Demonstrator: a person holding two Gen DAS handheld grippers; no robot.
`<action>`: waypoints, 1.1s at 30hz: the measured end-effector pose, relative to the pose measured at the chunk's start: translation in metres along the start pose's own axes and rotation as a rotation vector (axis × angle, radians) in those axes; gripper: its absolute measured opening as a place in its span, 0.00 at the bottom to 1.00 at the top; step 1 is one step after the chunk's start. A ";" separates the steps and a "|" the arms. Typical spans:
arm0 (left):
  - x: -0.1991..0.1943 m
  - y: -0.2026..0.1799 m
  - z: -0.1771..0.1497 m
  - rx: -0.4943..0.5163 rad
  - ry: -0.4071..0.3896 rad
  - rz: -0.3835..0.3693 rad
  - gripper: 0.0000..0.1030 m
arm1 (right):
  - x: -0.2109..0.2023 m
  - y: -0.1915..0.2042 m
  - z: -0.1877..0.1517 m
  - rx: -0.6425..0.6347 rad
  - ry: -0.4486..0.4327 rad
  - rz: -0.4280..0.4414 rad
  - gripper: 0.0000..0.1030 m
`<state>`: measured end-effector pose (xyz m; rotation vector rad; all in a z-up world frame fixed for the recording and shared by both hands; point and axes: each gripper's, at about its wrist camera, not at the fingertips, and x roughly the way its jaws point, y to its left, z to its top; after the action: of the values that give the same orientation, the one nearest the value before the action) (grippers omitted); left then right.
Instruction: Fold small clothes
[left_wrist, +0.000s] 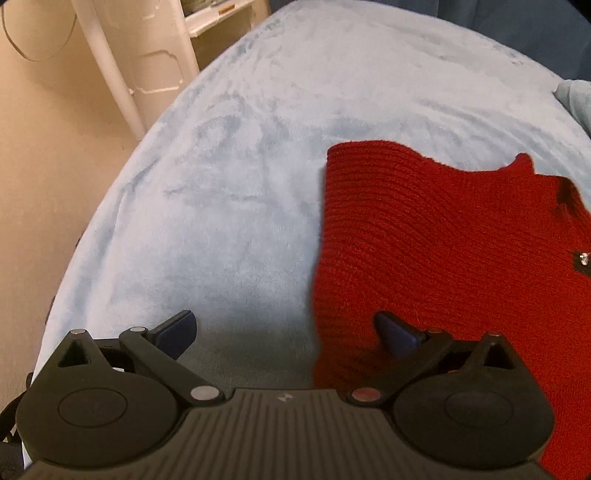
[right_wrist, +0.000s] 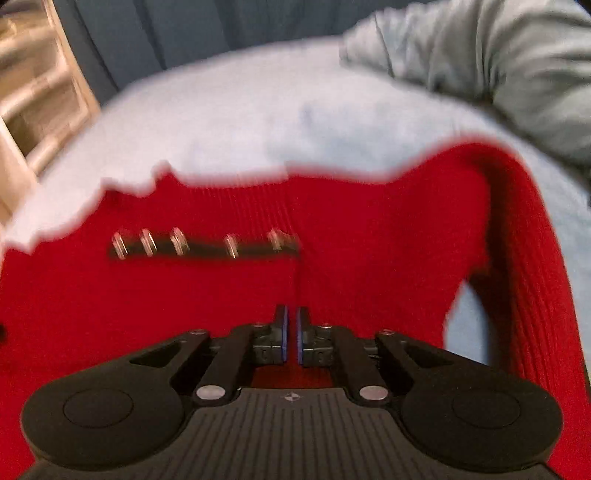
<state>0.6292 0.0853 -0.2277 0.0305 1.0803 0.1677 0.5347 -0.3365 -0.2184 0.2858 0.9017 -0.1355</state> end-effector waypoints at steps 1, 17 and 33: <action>-0.007 0.000 -0.002 -0.002 -0.004 -0.010 1.00 | -0.012 -0.008 -0.004 0.029 -0.014 0.013 0.12; -0.189 0.012 -0.148 0.070 -0.125 -0.143 1.00 | -0.186 -0.199 -0.184 0.681 -0.087 -0.187 0.67; -0.264 -0.008 -0.158 0.054 -0.172 -0.100 1.00 | -0.246 -0.246 -0.034 0.652 -0.466 -0.113 0.11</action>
<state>0.3696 0.0289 -0.0724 0.0391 0.9118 0.0450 0.3003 -0.5621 -0.0907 0.7735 0.3865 -0.5813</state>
